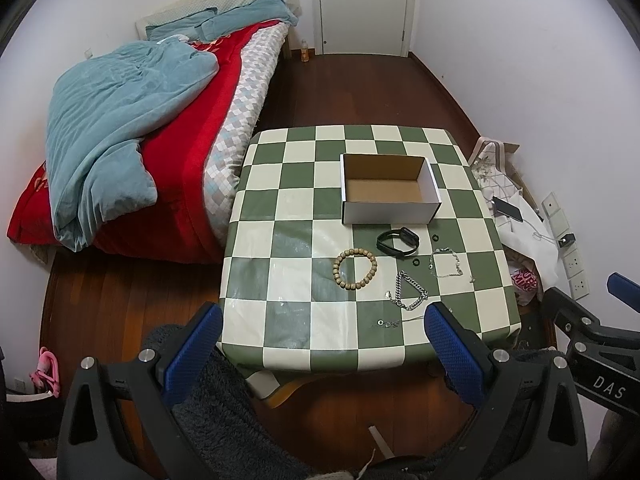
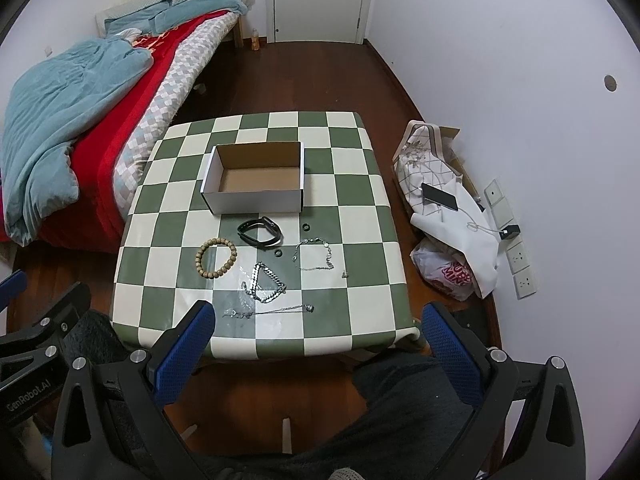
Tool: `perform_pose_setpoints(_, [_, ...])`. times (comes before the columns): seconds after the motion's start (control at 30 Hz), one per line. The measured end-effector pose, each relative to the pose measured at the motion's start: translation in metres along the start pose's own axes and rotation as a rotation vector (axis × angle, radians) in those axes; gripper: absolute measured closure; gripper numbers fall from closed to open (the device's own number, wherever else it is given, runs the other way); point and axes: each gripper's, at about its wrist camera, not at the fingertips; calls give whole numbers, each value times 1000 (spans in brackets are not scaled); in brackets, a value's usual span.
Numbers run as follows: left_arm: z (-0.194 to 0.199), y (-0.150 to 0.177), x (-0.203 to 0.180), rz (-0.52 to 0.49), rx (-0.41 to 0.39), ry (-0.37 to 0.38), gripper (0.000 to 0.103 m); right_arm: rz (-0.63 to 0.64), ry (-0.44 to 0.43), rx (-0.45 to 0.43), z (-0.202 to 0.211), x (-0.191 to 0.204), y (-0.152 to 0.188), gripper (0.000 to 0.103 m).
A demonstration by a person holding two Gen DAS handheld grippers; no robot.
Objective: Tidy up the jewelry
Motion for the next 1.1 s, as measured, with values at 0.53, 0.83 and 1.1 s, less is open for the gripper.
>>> perform_pose_setpoints(0.53, [13, -5, -5, 1, -7, 2, 0, 2, -1, 0, 2, 1, 1, 0])
perform_pose_setpoints(0.83, [13, -4, -4, 1, -10, 4, 0, 3, -2, -3, 4, 1, -1, 0])
perform_pose_setpoints(1.1, [13, -4, -4, 3, -11, 3, 0, 4, 0, -2, 5, 2, 0, 0])
Point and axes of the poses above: each gripper's, at about its wrist camera, not at the fingertips, and z roughly against the way its jaws point, x to its left, y to its underside, and after that the axes turned 3 degrees about -y, right-handed
